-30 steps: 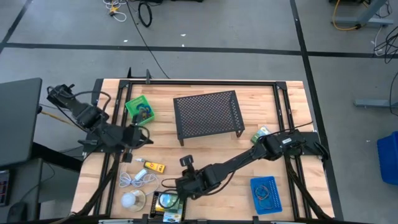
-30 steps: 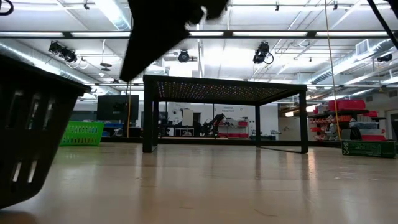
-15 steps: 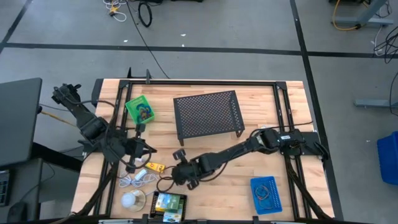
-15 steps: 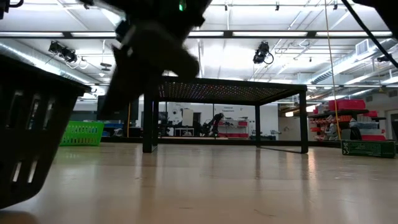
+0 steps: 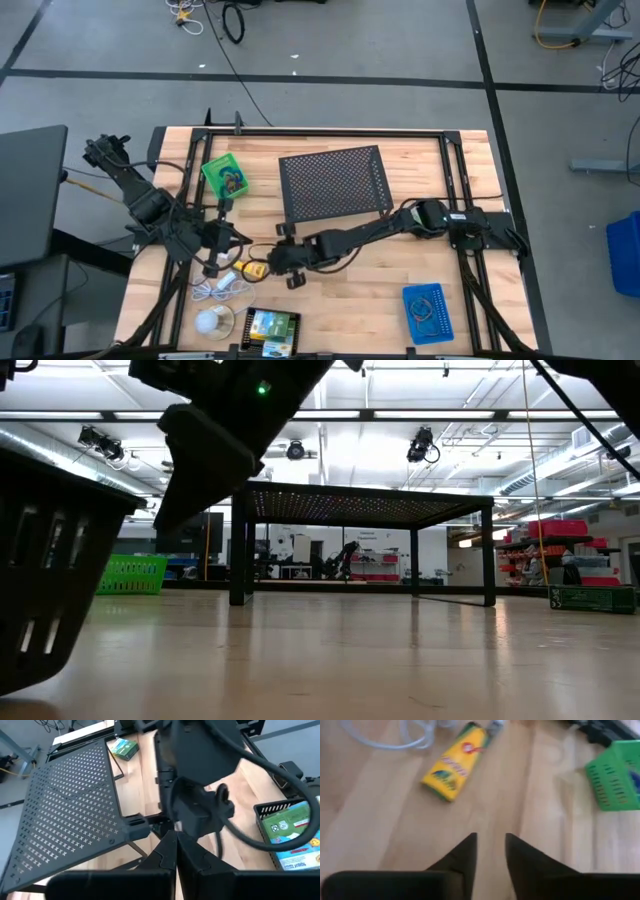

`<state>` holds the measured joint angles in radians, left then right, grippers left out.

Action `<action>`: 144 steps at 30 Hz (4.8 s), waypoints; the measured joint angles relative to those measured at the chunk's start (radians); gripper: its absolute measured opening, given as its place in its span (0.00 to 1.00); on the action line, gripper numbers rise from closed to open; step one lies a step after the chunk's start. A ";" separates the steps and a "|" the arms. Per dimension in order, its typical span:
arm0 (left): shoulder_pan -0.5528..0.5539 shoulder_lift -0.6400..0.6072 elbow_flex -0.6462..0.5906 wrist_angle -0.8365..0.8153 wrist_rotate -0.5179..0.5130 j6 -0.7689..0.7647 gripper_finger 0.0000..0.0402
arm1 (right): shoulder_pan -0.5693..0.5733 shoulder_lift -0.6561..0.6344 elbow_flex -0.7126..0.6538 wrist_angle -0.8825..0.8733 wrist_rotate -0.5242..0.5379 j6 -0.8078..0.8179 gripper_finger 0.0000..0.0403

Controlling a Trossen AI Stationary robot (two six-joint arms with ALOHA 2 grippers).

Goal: Pick & Place Office Desk Supplies
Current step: Adjust the yellow crayon box in the black bin

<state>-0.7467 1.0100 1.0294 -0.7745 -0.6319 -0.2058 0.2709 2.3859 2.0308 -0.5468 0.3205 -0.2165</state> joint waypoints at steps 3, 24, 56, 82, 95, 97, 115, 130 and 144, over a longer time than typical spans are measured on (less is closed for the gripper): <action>0.000 0.000 0.000 0.000 0.002 -0.028 0.01 | 0.012 0.000 0.000 -0.024 -0.022 -0.002 0.38; 0.034 0.000 0.000 -0.003 0.004 -0.013 0.01 | 0.209 -0.112 0.001 -0.026 -0.119 -0.008 0.40; -0.226 0.220 -0.525 0.956 0.277 -0.274 0.01 | 0.296 -0.389 -0.564 0.588 -0.180 0.361 0.40; -0.312 0.435 -0.505 1.095 0.369 -0.481 0.01 | 0.326 -0.376 -0.566 0.527 -0.083 0.463 0.09; -0.266 0.489 -0.505 1.148 0.431 -0.490 0.01 | 0.328 -0.376 -0.566 0.519 -0.133 0.492 0.01; -0.264 0.501 -0.505 1.158 0.424 -0.490 0.01 | 0.328 -0.375 -0.566 0.510 -0.134 0.499 0.01; -0.202 0.502 -0.505 1.241 0.481 -0.424 0.00 | 0.320 -0.358 -0.564 0.496 -0.135 0.492 0.00; -0.202 0.502 -0.505 1.130 0.503 -0.547 0.00 | 0.315 -0.354 -0.565 0.468 -0.162 0.499 0.00; -0.182 0.502 -0.505 1.141 0.495 -0.525 0.00 | 0.313 -0.354 -0.565 0.468 -0.162 0.489 0.00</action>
<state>-0.9288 1.5116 0.5247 0.3660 -0.1372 -0.7303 0.5835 2.0315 1.4662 -0.0788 0.1585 0.2726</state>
